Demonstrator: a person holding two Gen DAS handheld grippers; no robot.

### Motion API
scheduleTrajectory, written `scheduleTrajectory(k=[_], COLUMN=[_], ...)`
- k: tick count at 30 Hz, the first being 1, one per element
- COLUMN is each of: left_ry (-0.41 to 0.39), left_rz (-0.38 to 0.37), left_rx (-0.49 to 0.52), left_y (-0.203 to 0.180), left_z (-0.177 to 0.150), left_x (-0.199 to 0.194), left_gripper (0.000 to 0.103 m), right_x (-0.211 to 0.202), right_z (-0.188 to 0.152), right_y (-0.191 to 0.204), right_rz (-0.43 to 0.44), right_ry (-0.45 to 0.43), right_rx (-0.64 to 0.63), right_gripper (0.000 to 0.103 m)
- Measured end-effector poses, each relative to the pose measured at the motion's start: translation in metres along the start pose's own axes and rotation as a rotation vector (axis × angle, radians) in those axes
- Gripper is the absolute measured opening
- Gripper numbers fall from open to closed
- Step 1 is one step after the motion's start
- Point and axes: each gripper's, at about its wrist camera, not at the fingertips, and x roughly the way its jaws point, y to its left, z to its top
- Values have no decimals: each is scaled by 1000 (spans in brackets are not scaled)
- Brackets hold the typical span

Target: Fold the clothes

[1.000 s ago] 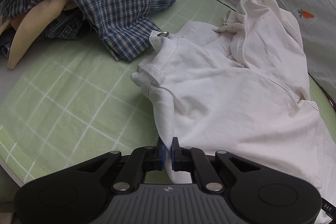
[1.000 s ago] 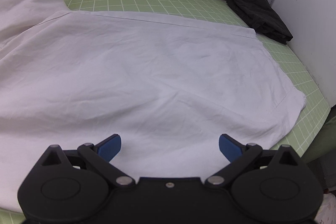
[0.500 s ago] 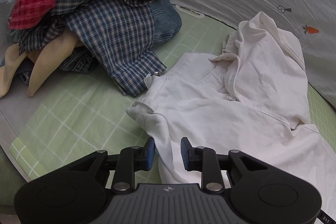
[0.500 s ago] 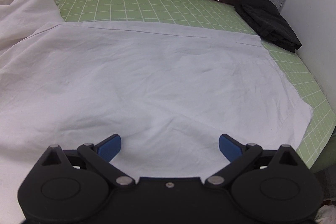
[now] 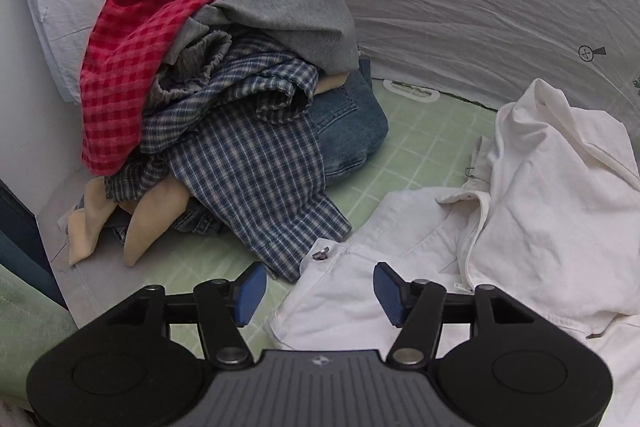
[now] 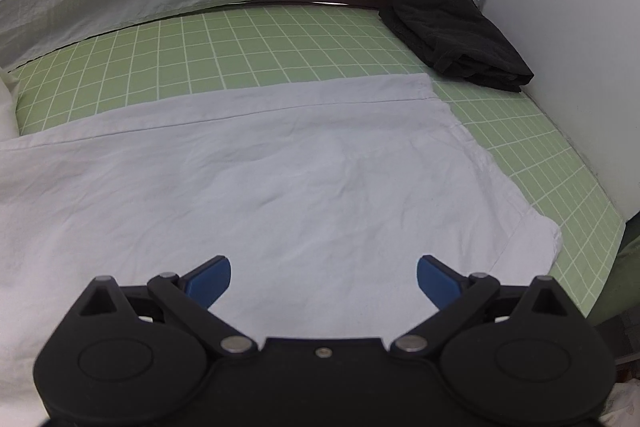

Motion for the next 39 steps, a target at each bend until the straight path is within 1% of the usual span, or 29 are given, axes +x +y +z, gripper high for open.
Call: scheduleTrajectory(k=[3,8,10,12,14,16,18,19,21,24,25,27,28,29,30,31,32,35,37,39], left_ry=[23,63,77,79,73,73,75,78,104,184,203,217,224,230,237,244,251,229,222,212], left_rz=[-97,-176,-240,-312,-381,-449,-511,-535,-558,-554,-553,-541,-535,-529,-523,-517,-510,-507,-480,-456], left_rx=[-38,-25,-5,36,68,77,80,73,19,-124,-151,-175,-187,-198,-210,-222,-234,-202,-201,-229], left_y=[-11,-51,-69,-93,-118,-144,-169,-180,-197,-210,-212,-213,-213,-214,-214,-215,-215,-199,-176,-145], left_z=[10,26,39,53,67,81,94,99,107,114,113,111,110,109,108,107,106,95,84,73], left_x=[11,38,45,51,55,61,67,71,84,109,116,126,130,135,140,144,149,141,132,122], left_gripper=[62,62,63,68,68,71,80,83,84,84,84,83,81,67,16,8,5,5,5,5], right_x=[16,45,51,56,63,71,77,79,84,88,89,91,93,94,96,97,97,96,95,91], right_z=[16,45,59,69,79,87,92,93,96,96,95,93,93,92,91,91,92,94,96,98], right_y=[-1,22,30,36,41,44,44,43,41,40,39,39,39,39,39,40,41,46,49,51], right_rz=[5,16,21,21,12,0,-11,-14,-20,-31,-34,-39,-42,-43,-45,-47,-48,-50,-47,-35], right_ry=[8,26,25,21,22,27,35,40,50,62,68,79,84,88,93,94,89,71,60,48], right_rx=[31,48,48,48,50,64,85,97,122,126,125,124,122,119,116,112,101,63,45,43], right_gripper=[101,101,101,101,101,101,101,101,101,101,101,101,101,101,101,101,101,101,101,101])
